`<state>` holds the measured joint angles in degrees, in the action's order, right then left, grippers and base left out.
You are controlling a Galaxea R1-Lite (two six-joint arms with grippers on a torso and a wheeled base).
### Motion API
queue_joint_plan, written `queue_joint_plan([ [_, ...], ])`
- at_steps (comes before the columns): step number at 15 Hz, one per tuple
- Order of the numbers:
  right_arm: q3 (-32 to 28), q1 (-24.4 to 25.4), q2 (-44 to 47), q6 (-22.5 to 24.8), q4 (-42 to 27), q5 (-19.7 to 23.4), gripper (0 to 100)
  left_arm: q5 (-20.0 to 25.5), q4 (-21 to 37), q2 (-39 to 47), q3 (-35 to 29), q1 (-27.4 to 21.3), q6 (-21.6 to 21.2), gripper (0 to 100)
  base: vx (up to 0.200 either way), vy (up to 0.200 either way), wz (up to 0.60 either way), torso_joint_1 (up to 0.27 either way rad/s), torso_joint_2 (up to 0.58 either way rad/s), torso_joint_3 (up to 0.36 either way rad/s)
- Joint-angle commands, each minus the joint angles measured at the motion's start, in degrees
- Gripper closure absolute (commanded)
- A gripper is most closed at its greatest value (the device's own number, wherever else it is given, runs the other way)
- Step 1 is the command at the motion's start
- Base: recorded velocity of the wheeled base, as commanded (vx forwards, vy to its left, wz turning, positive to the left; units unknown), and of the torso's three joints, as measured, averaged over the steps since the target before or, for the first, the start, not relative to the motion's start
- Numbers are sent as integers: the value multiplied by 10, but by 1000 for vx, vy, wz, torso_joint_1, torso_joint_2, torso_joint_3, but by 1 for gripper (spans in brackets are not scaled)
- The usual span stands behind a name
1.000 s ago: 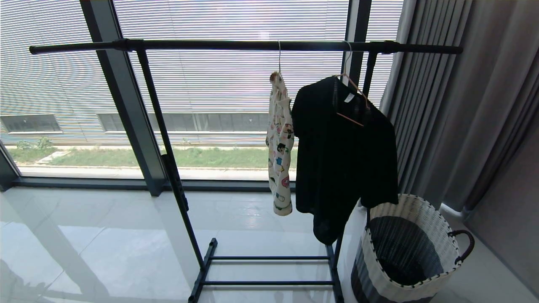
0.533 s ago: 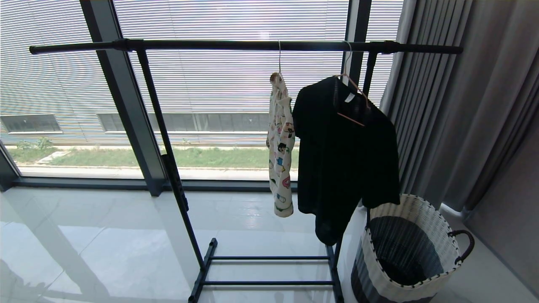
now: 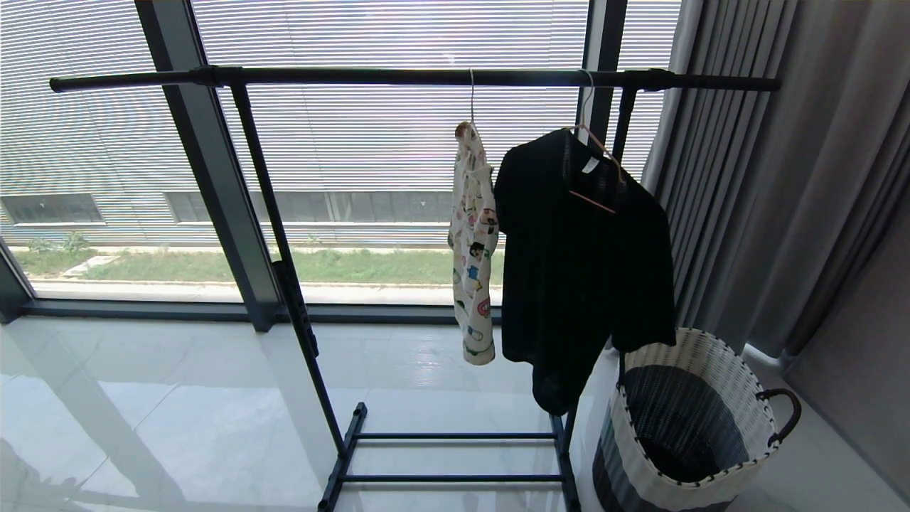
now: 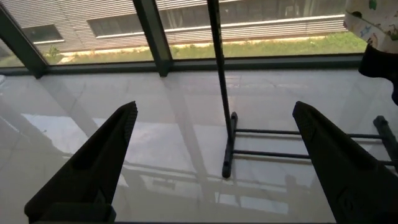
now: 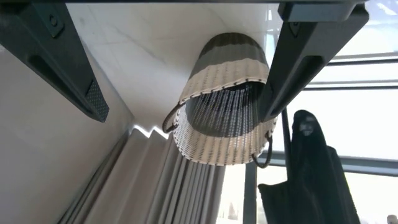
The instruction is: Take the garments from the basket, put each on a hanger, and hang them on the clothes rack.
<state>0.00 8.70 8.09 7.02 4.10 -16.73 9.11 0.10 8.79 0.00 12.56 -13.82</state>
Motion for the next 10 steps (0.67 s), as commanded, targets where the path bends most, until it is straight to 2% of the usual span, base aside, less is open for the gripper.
queue_joint_plan([
  [1, 0, -9, 10, 7, 0, -9, 0, 6, 0, 19, 0, -121, 1, 0, 0, 0, 0, 0, 0, 0],
  [4, 0, -17, -26, -5, 4, -10, 0, -15, 0, -49, 0, -99, 8, 0, 0, 0, 0, 0, 0, 0],
  [5, 0, -17, -25, -26, 1, -11, 0, -71, 0, -48, 0, -98, 33, 0, 0, 0, 0, 0, 0, 0],
  [6, 0, -17, -25, -44, 0, -5, 0, -94, 3, -48, 0, -98, 57, 0, 0, 0, 0, 0, 0, 0],
  [7, 0, -17, -25, -47, 0, 3, 0, -95, 11, -48, 0, -98, 63, 0, 0, 0, 0, 0, 0, 0],
  [9, 0, -17, -25, -42, -4, 139, 0, -95, 19, -48, 0, -99, 63, 0, 0, 0, 0, 0, 0, 0],
  [10, 0, -10, -19, -30, -3, 165, 0, -95, 20, -48, 0, -99, 70, 0, 0, 0, 0, 0, 0, 0],
])
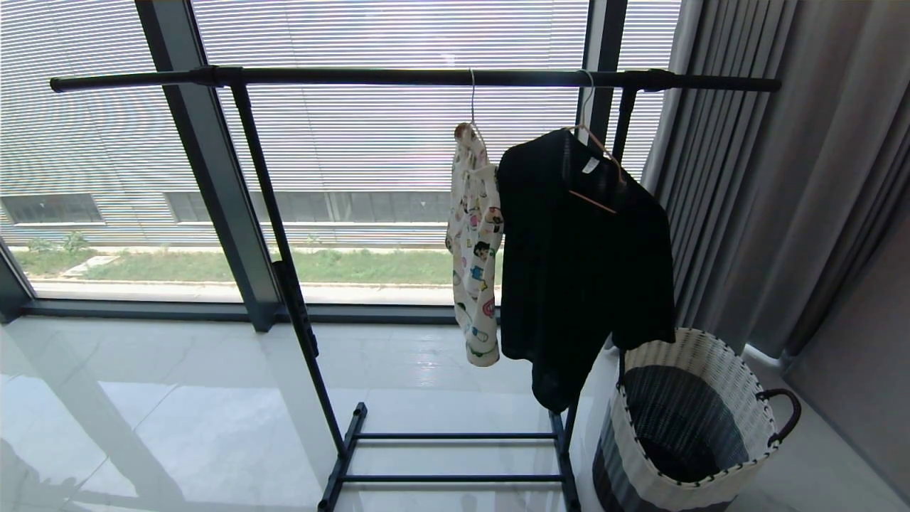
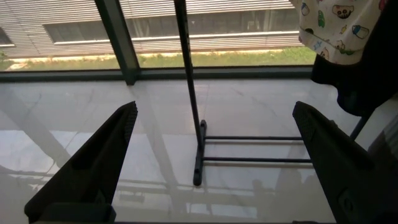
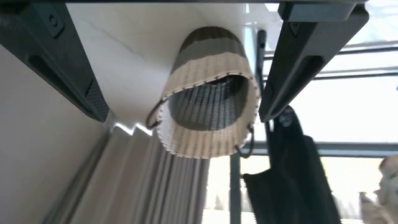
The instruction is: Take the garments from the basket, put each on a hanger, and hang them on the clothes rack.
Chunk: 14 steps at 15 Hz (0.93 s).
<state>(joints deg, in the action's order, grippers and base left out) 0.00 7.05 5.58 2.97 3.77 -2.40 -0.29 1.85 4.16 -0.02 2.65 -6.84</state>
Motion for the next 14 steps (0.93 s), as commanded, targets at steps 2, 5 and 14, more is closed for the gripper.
queue_joint_plan([
  [2, 0, 49, 12, 15, 1, 19, 0, -1, 3, -2, 0, 0, 10, 0, 0, 0, 0, 0, 0, 0],
  [5, 0, 18, 8, -17, -3, -59, 0, -1, 3, -2, 0, 0, 10, 0, 0, 0, 0, 0, 0, 0],
  [14, 0, -70, -56, -12, -4, -49, 0, -1, 3, -2, 0, 0, 10, 0, 0, 0, 0, 0, 0, 0],
])
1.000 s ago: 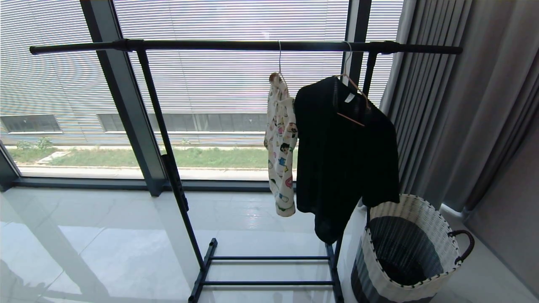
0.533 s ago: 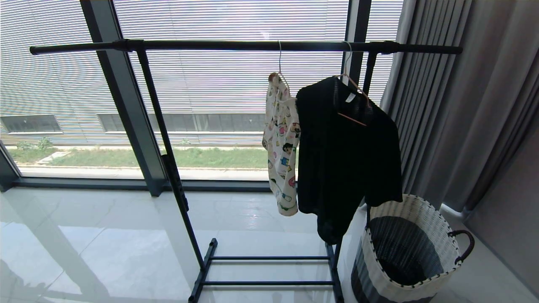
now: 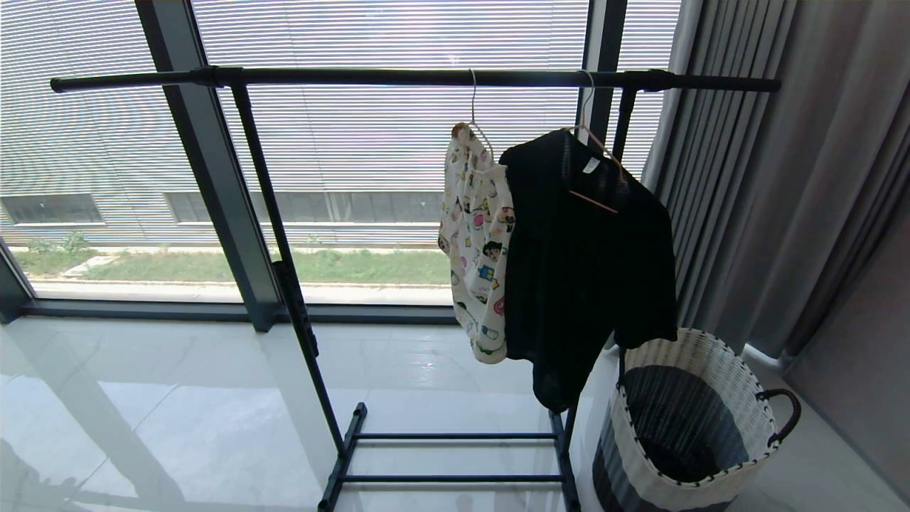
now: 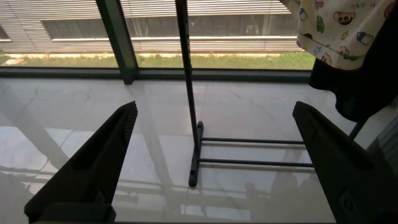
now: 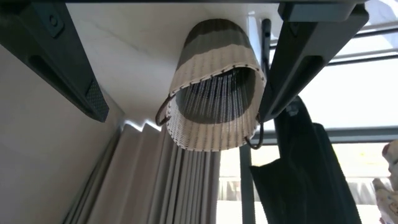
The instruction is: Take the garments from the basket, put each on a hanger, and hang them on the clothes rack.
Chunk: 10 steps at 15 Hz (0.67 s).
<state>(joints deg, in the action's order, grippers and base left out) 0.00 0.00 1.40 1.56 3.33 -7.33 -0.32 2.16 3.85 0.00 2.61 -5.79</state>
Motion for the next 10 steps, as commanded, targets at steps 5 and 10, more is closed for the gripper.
queue_joint_plan([
  [5, 0, 1, -14, -78, 2, 0, 0, 0, 0, 1, 0, 0, 0, 0, 0, 0, 0, 0, 0, 0],
  [10, 0, 1, -14, -74, 2, 2, 0, 0, 0, 1, 0, 0, 0, 0, 0, 0, 0, 0, 0, 0],
])
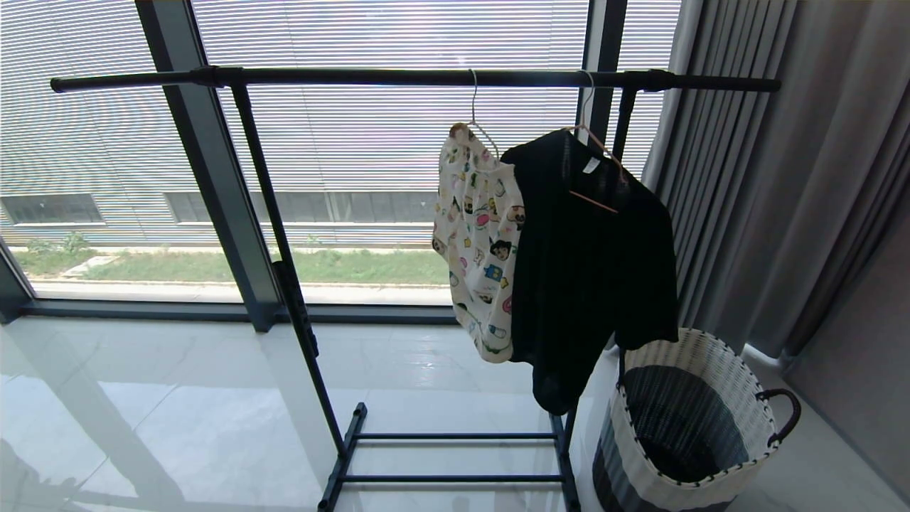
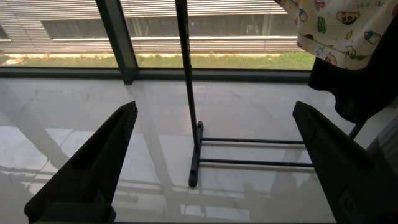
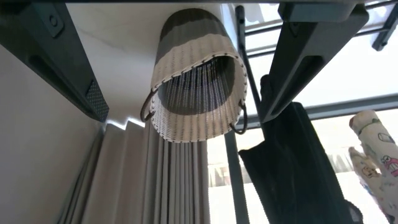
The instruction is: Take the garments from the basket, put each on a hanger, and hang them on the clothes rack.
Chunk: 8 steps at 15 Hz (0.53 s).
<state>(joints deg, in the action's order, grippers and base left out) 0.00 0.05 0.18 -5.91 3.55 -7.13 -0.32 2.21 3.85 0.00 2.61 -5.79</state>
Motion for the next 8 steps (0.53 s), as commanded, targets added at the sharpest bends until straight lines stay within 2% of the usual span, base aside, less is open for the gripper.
queue_joint_plan([
  [1, 0, 0, -2, 0, 0, 0, 0, 0, 0, 1, 0, 0, 0, 0, 0, 0, 0, 0, 0, 0],
  [3, 0, 0, -2, 1, 0, 1, 0, 0, 0, 1, 0, 0, 0, 0, 0, 0, 0, 0, 0, 0],
  [4, 0, 0, -2, 7, 0, 18, 0, 0, 0, 1, 0, 0, 0, 0, 0, 0, 0, 0, 0, 0],
  [5, 0, 0, -2, 18, 0, 42, 0, 0, 0, 1, 0, 0, 0, 0, 0, 0, 0, 0, 0, 0],
  [7, 0, 0, -2, 72, -17, 109, 0, 0, 0, 1, 0, 0, 0, 0, 0, 0, 0, 0, 0, 0],
  [8, 0, 0, -2, 91, -21, 127, 0, 0, 0, 1, 0, 0, 0, 0, 0, 0, 0, 0, 0, 0],
])
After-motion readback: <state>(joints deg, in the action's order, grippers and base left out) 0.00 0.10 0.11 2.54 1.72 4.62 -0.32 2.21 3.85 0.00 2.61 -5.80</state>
